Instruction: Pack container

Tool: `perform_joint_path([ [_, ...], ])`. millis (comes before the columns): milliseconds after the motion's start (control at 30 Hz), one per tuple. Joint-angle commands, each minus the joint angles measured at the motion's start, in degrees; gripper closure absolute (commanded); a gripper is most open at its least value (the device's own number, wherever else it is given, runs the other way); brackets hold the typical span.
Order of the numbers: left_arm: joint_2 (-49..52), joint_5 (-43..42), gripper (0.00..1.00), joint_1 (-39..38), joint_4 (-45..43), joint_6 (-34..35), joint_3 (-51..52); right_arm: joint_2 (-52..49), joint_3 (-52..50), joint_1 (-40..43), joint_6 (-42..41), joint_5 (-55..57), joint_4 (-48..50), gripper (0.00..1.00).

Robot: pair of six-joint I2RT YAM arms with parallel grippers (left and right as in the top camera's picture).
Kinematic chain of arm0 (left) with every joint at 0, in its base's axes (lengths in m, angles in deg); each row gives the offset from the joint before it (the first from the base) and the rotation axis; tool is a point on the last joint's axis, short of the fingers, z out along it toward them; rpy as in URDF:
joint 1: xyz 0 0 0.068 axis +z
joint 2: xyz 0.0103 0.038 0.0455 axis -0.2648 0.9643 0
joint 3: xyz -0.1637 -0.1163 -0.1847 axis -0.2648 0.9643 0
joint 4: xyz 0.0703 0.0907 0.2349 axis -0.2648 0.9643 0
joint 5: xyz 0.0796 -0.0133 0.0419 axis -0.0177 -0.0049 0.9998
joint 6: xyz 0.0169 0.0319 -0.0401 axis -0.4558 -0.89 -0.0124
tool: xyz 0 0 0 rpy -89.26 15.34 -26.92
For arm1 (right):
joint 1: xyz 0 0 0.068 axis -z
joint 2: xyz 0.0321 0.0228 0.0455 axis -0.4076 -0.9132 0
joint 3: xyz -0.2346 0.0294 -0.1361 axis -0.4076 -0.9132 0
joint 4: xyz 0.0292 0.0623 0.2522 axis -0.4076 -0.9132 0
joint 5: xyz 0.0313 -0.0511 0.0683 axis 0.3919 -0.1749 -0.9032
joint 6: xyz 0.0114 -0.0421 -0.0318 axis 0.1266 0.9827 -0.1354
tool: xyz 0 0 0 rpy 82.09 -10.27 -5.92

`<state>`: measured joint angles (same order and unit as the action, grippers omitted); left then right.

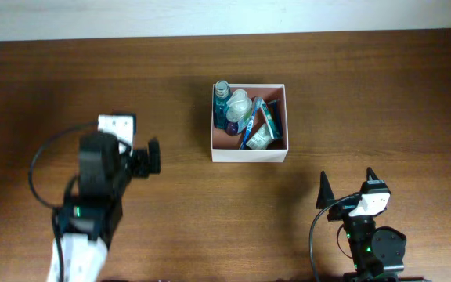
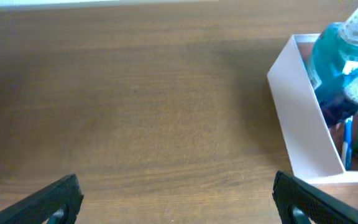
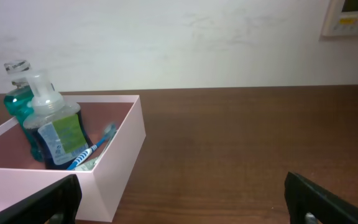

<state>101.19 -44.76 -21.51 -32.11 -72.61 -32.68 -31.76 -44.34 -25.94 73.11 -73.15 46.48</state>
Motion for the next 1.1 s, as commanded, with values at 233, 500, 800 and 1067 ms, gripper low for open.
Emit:
perform_joint_path([
  [233,-25.31,-2.67,0.01,0.20,-17.16,-0.96,27.69,0.55,-0.26,0.46,-0.24,-0.39,-0.28,0.01],
  [500,-37.40,-2.64,0.01,0.20,-23.26,-1.16,39.87,0.52,-0.26,0.46,-0.24,-0.39,-0.28,0.01],
  [800,-50.21,-2.58,0.01,0.57,-18.43,-2.91,41.75,0.52,-0.26,0.46,-0.24,-0.39,-0.28,0.01],
  [1067,-56.35,-3.50,0.00,2.47,-15.21,-2.91,41.75,0.52,-0.26,0.46,-0.24,-0.39,-0.28,0.02],
])
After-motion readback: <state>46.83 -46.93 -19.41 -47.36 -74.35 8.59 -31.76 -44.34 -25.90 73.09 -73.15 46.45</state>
